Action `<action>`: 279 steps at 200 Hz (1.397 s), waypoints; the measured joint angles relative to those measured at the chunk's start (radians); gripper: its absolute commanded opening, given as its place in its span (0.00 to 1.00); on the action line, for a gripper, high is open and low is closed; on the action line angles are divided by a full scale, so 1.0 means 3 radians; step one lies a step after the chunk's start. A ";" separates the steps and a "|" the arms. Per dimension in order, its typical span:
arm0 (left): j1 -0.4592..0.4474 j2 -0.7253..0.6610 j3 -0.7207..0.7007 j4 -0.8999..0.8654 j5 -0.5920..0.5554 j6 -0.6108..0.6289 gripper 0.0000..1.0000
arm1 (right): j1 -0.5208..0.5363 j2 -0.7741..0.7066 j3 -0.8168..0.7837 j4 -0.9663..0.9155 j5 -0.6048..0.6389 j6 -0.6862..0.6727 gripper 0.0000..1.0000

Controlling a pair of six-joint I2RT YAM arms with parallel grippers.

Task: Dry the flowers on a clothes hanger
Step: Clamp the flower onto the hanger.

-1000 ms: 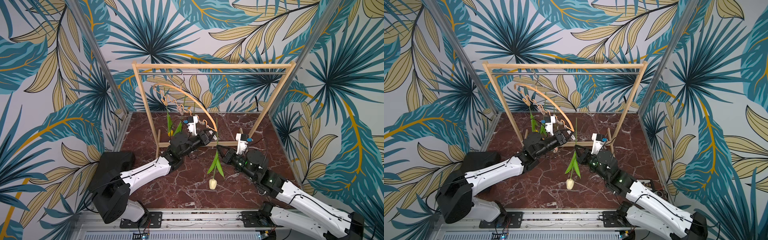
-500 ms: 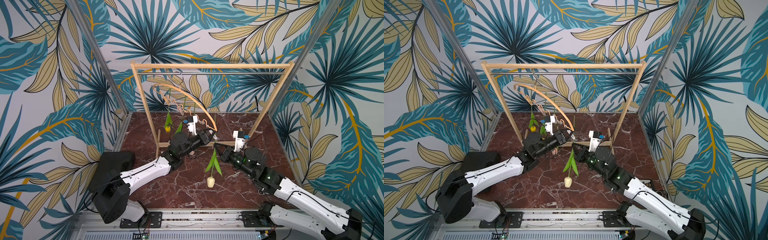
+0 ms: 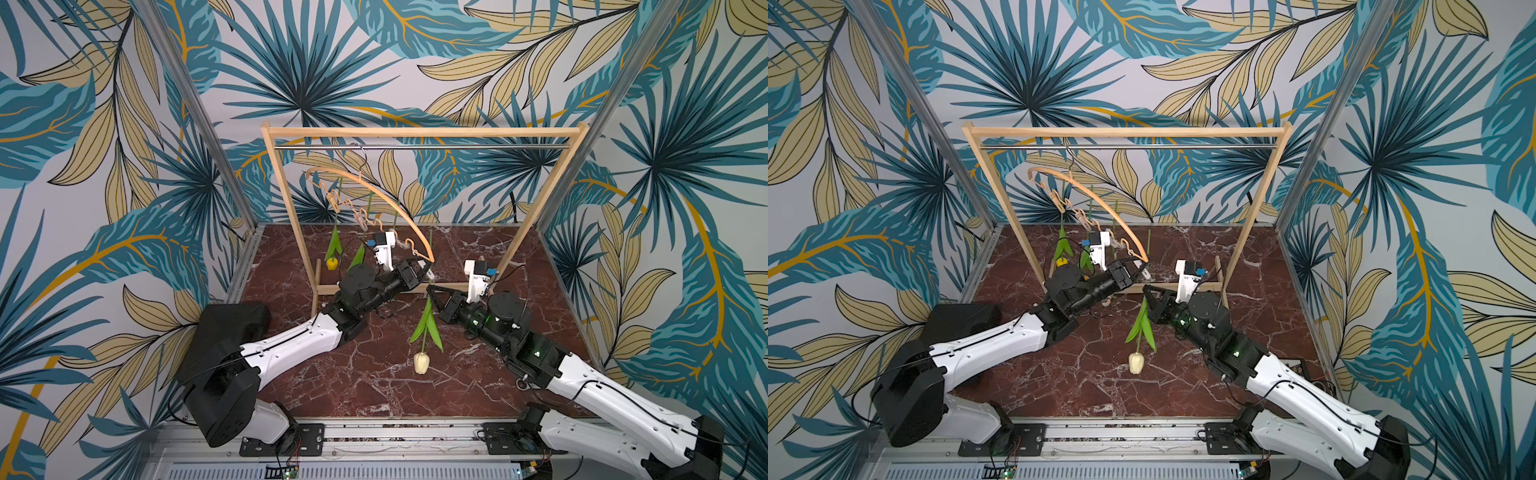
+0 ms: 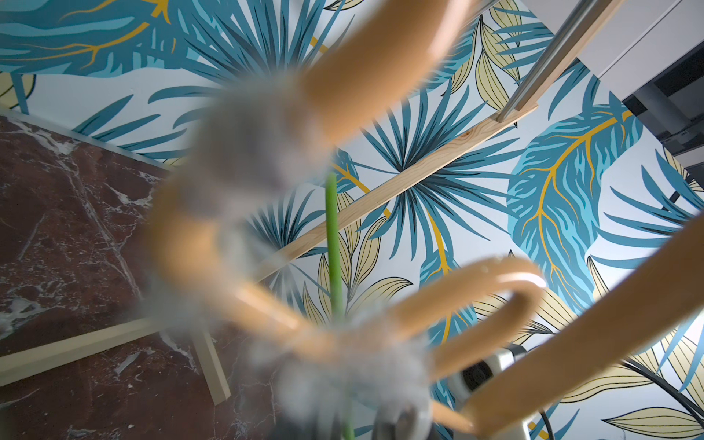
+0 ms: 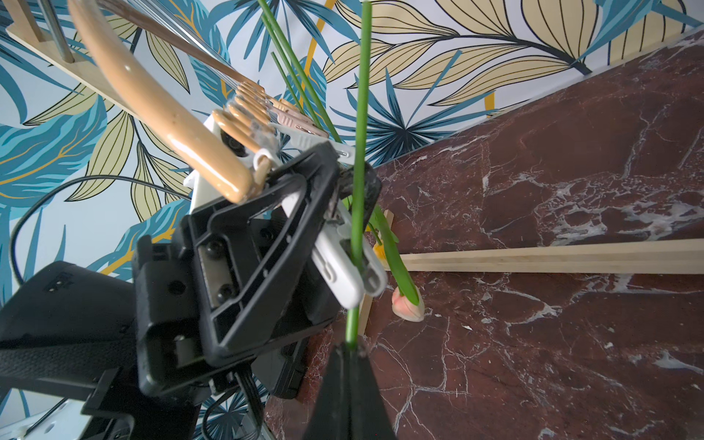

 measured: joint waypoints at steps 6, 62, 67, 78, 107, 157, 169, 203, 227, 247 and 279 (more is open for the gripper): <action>0.0000 0.0000 -0.0001 0.0000 0.0001 0.0000 0.03 | 0.0000 0.0000 0.0008 -0.0019 0.0000 -0.0018 0.00; 0.0000 0.0000 -0.0005 0.0010 0.0029 -0.0003 0.02 | -0.0001 0.0041 0.0207 -0.0351 -0.0004 -0.0238 0.00; 0.0000 0.0000 -0.0006 0.0010 0.0032 -0.0003 0.02 | -0.0001 0.0048 0.0229 -0.0388 -0.0004 -0.0261 0.00; 0.0000 0.0000 -0.0006 0.0010 0.0032 -0.0001 0.02 | -0.0003 0.0070 0.0272 -0.0446 -0.0009 -0.0315 0.00; 0.0003 0.0000 -0.0013 0.0013 0.0031 -0.0001 0.02 | -0.0006 0.0111 0.0356 -0.0572 -0.0014 -0.0411 0.00; 0.0006 -0.0001 -0.0053 0.0045 0.0027 0.0000 0.02 | -0.0006 0.0134 0.0378 -0.0628 -0.0014 -0.0515 0.00; 0.0006 -0.0005 -0.0065 0.0056 0.0027 0.0000 0.02 | -0.0006 0.0134 0.0385 -0.0655 -0.0014 -0.0530 0.00; 0.0006 -0.0014 -0.0066 0.0057 0.0028 0.0003 0.06 | -0.0017 0.0134 0.0407 -0.0688 -0.0020 -0.0571 0.00; 0.0006 -0.0014 -0.0066 0.0057 0.0032 0.0003 0.16 | -0.0022 0.0135 0.0409 -0.0693 -0.0031 -0.0579 0.00; 0.0006 -0.0014 -0.0066 0.0057 0.0032 0.0003 0.20 | -0.0022 0.0134 0.0409 -0.0693 -0.0032 -0.0579 0.00; 0.0006 -0.0014 -0.0066 0.0057 0.0033 0.0003 0.24 | -0.0022 0.0134 0.0409 -0.0696 -0.0032 -0.0589 0.00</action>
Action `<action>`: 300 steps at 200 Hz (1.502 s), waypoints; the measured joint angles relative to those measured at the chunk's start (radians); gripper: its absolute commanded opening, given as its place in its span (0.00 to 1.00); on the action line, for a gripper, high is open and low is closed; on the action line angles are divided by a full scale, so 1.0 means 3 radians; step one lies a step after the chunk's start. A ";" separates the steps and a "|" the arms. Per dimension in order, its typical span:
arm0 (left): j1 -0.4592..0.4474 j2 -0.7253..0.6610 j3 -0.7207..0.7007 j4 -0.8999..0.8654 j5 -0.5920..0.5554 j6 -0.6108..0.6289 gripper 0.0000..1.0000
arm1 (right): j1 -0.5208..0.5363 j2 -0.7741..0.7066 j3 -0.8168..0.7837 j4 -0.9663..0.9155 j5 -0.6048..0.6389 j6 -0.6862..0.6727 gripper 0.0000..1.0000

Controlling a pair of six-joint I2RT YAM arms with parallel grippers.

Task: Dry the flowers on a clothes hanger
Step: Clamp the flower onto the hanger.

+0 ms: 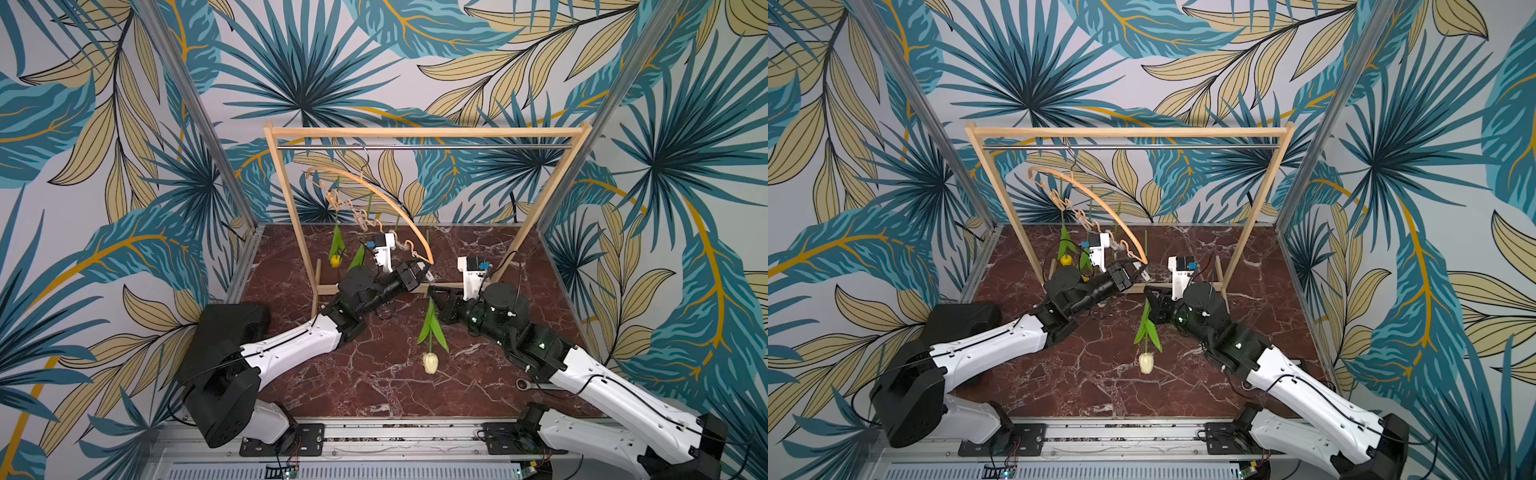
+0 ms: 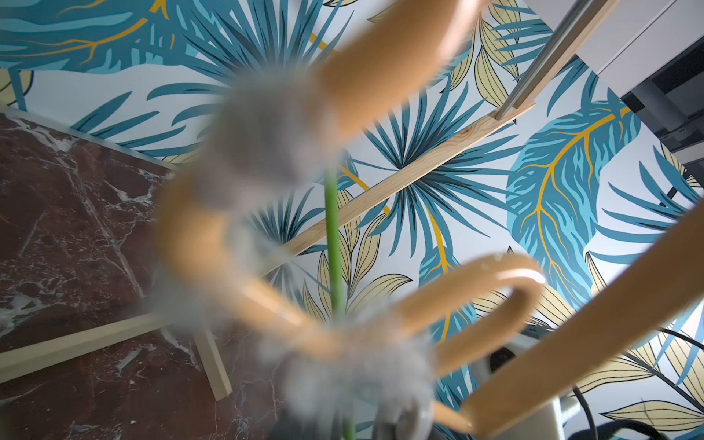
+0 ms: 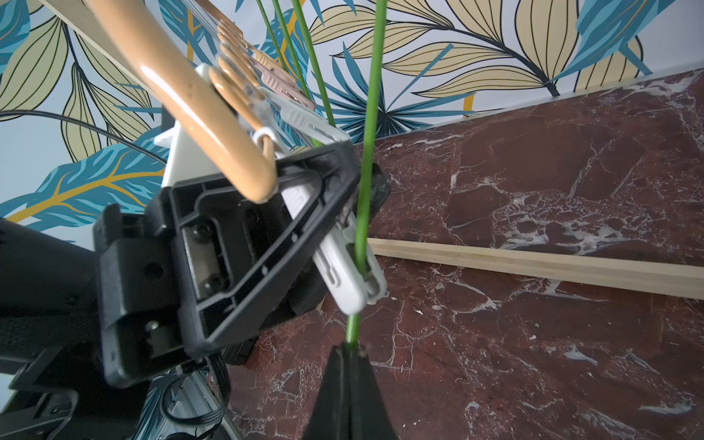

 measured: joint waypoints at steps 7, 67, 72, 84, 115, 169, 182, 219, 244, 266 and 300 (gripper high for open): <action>0.0000 0.0000 0.0000 0.0000 0.0001 0.0000 0.25 | 0.0000 0.0000 0.0000 0.0000 0.0001 -0.0001 0.00; -0.0005 0.0009 0.0000 -0.0055 0.0045 -0.0039 0.47 | 0.0000 0.0000 0.0001 -0.0013 -0.0039 -0.0001 0.00; -0.0006 0.0015 0.0000 -0.0066 0.0051 -0.0038 0.49 | 0.0000 0.0000 0.0001 -0.0008 -0.0047 -0.0003 0.00; -0.0006 0.0027 0.0000 -0.0086 0.0052 -0.0048 0.54 | 0.0000 0.0000 0.0001 0.0001 -0.0058 -0.0001 0.00; -0.0006 0.0029 0.0000 -0.0117 0.0052 -0.0055 0.65 | 0.0000 0.0000 0.0001 0.0006 -0.0060 -0.0001 0.00; -0.0006 0.0011 0.0000 -0.0289 0.0047 0.0034 0.71 | 0.0000 0.0022 0.0001 0.0029 -0.0058 0.0000 0.00; -0.0006 -0.0020 0.0001 -0.0418 0.0039 0.0117 0.71 | 0.0000 0.0036 0.0001 0.0029 -0.0056 0.0000 0.00; -0.0023 -0.0306 0.0000 -0.1129 -0.0083 0.0451 0.73 | 0.0001 0.0089 0.0001 0.0037 -0.0056 0.0014 0.00; -0.0023 -0.0678 -0.0013 -0.1678 -0.0258 0.0670 0.77 | 0.0009 0.0107 0.0001 0.0043 -0.0047 0.0027 0.00; -0.0024 -0.1064 -0.0083 -0.2055 -0.0460 0.0830 0.78 | 0.0003 0.0108 0.0001 0.0043 -0.0020 0.0027 0.00; -0.0024 -0.1464 -0.0114 -0.2557 -0.0844 0.1003 0.78 | 0.0003 0.0148 0.0010 0.0041 -0.0019 0.0029 0.00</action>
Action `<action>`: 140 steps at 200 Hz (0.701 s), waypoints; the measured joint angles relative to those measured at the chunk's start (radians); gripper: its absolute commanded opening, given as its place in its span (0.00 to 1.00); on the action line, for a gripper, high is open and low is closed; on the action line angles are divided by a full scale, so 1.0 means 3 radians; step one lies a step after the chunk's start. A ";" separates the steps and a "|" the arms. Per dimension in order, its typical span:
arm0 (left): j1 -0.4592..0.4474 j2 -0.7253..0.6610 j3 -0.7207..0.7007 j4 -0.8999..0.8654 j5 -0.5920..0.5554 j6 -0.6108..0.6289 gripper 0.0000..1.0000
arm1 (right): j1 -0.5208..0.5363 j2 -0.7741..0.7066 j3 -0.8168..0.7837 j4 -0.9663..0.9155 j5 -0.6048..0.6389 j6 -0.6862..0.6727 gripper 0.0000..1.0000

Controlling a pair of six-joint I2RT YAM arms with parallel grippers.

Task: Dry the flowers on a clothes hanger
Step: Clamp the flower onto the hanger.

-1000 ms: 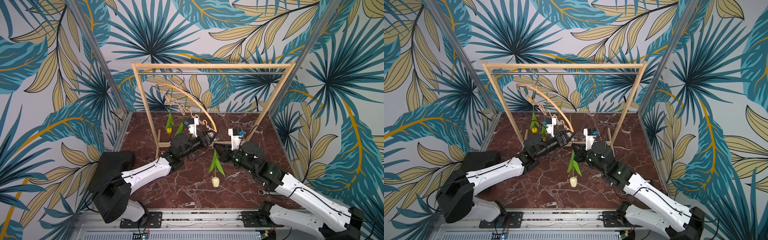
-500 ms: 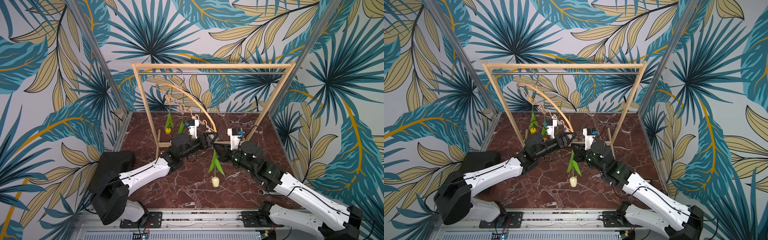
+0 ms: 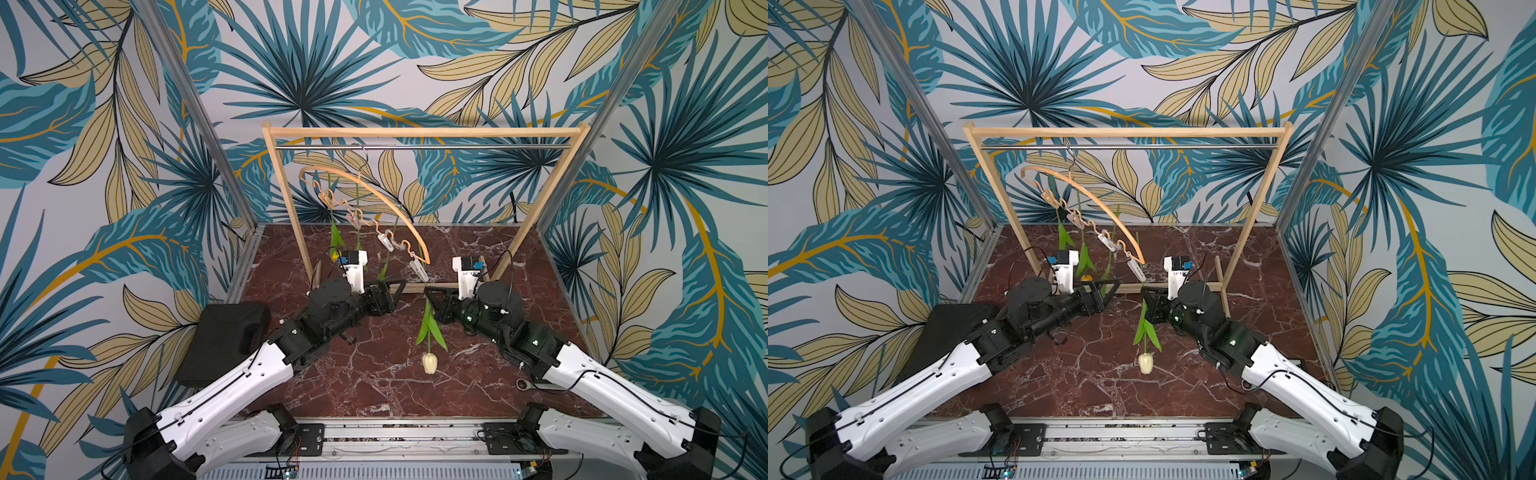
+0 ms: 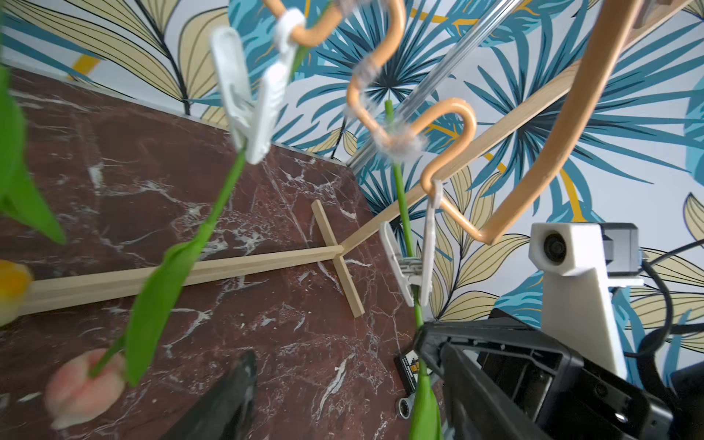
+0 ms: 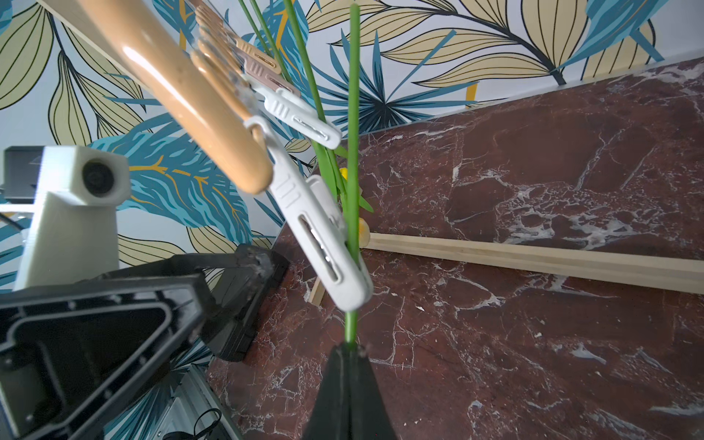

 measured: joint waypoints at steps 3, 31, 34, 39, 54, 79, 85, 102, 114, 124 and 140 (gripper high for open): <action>0.0000 -0.0025 0.0000 -0.0050 -0.0042 0.0014 0.78 | -0.0001 0.0005 0.0000 0.0000 0.0000 0.0001 0.00; 0.0000 -0.0154 0.0000 -0.0432 -0.0361 0.0089 0.77 | -0.0004 0.0023 0.0000 0.0001 0.0000 0.0043 0.00; 0.0000 -0.0159 0.0001 -0.0470 -0.0389 0.0098 0.77 | -0.0004 0.0023 0.0000 0.0001 0.0001 0.0048 0.00; 0.0000 -0.0164 0.0001 -0.0533 -0.0435 0.0107 0.77 | -0.0005 0.0027 0.0000 0.0001 0.0000 0.0056 0.00; 0.0000 -0.0167 0.0006 -0.0716 -0.0570 0.0142 0.76 | -0.0009 0.0056 0.0000 0.0004 -0.0003 0.0072 0.00; 0.0000 -0.0214 0.0009 -0.0969 -0.0799 0.0170 0.76 | -0.0020 0.0142 0.0000 0.0010 -0.0017 0.0084 0.00; 0.0000 -0.0237 0.0009 -0.1017 -0.0860 0.0170 0.76 | -0.0023 0.0160 0.0000 0.0014 -0.0019 0.0084 0.00; 0.0000 -0.0305 0.0027 -0.1137 -0.1016 0.0178 0.76 | -0.0032 0.0196 0.0000 0.0031 -0.0039 0.0085 0.00; 0.0000 -0.0346 0.0042 -0.1190 -0.1106 0.0198 0.77 | -0.0038 0.0216 -0.0001 0.0062 -0.0052 0.0095 0.00; 0.0000 -0.0374 0.0048 -0.1221 -0.1169 0.0215 0.78 | -0.0041 0.0242 -0.0001 0.0092 -0.0064 0.0109 0.00; 0.0000 -0.0392 0.0048 -0.1291 -0.1246 0.0225 0.79 | -0.0043 0.0287 -0.0001 0.0130 -0.0090 0.0123 0.00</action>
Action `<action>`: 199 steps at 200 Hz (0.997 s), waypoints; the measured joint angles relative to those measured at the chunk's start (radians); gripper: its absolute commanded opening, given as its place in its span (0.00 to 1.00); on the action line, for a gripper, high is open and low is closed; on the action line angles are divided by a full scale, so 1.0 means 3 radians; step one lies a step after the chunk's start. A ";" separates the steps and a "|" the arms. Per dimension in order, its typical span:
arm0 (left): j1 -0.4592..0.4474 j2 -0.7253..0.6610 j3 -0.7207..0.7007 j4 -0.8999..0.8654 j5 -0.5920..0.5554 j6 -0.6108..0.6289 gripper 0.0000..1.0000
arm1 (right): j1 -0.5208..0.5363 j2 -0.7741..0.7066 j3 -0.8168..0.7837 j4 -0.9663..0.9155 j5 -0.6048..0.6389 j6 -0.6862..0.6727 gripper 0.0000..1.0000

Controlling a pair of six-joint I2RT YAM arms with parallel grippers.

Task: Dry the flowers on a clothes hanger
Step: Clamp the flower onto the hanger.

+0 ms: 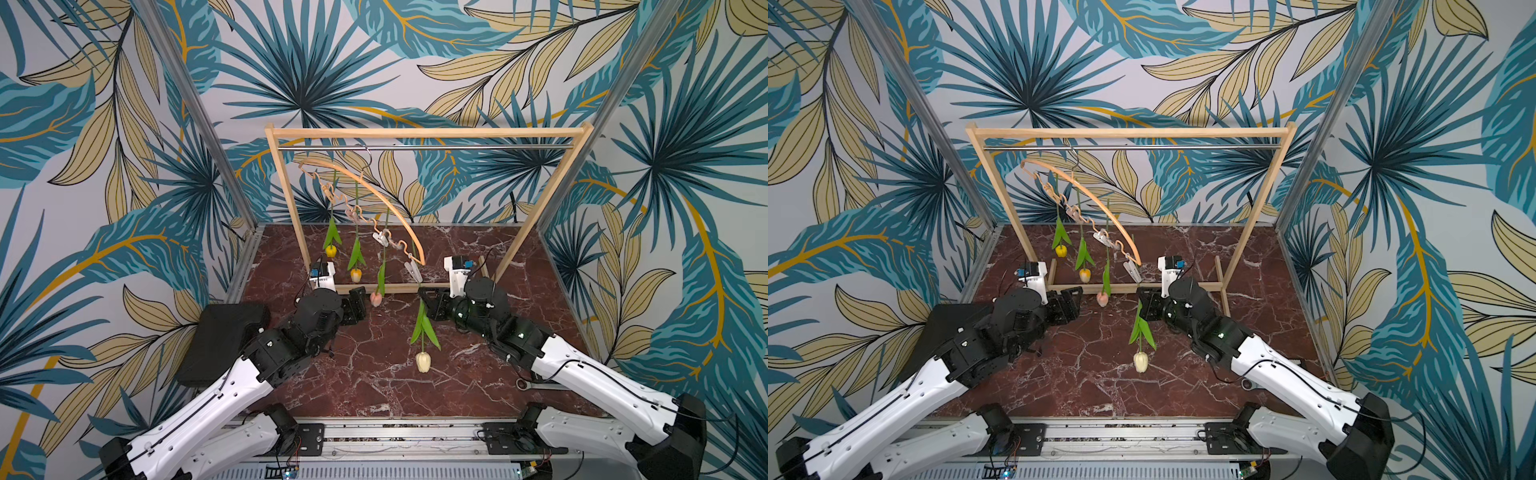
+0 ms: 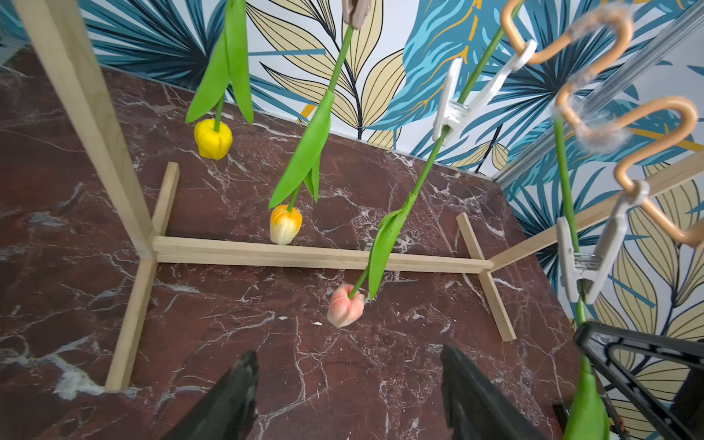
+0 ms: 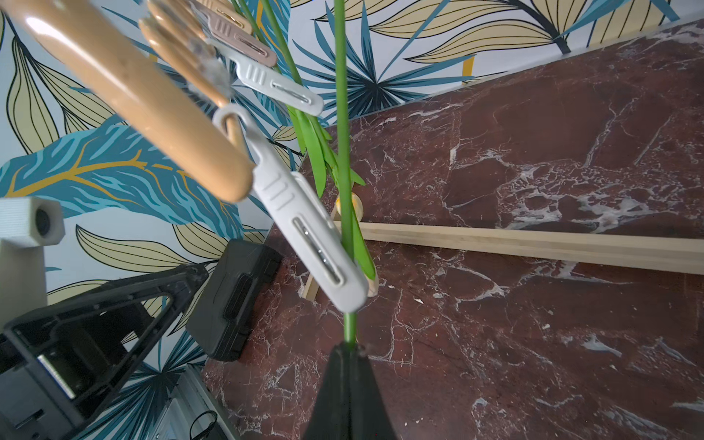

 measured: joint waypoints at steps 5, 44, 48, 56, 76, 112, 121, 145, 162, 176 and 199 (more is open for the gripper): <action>0.0000 0.0000 0.0000 -0.0018 -0.0024 -0.0001 0.79 | 0.0000 0.0017 0.0000 0.0011 -0.0014 0.0000 0.00; 0.0000 0.0005 -0.0001 -0.0062 -0.0118 -0.0043 0.79 | 0.0000 0.0064 0.0000 0.0020 -0.0097 0.0004 0.28; 0.0000 0.0009 -0.0001 -0.0062 -0.0121 -0.0043 0.79 | 0.0000 0.0064 0.0000 0.0005 -0.0102 -0.0029 0.31; 0.0000 0.0015 -0.0001 -0.0062 -0.0127 -0.0042 0.79 | 0.0000 0.0065 0.0000 -0.0024 -0.0100 -0.0023 0.35; 0.0003 0.0033 -0.0001 -0.0065 -0.0156 -0.0039 0.80 | -0.0003 0.0065 0.0000 -0.0102 -0.0097 -0.0038 0.37; 0.0038 0.0060 -0.0003 -0.0056 -0.0193 -0.0038 0.79 | -0.0019 0.0065 0.0089 -0.0360 -0.0048 -0.0131 0.37; 0.0052 0.0079 -0.0003 -0.0052 -0.0195 -0.0031 0.79 | -0.0025 0.0064 0.0128 -0.0421 -0.0024 -0.0154 0.38; 0.0088 0.0168 -0.0003 -0.0052 -0.0207 -0.0005 0.78 | -0.0043 0.0011 0.0153 -0.0538 0.0070 -0.0201 0.43; 0.0102 0.0230 -0.0003 -0.0053 -0.0221 0.0015 0.78 | -0.0053 -0.0058 0.0153 -0.0637 0.0165 -0.0238 0.46; 0.0107 0.0257 -0.0001 -0.0053 -0.0247 0.0034 0.78 | -0.0057 -0.0144 0.0153 -0.0707 0.0270 -0.0271 0.49; 0.0109 0.0343 0.0053 -0.0108 -0.0318 0.0126 0.80 | -0.0061 -0.0373 0.0140 -0.0791 0.0496 -0.0337 0.64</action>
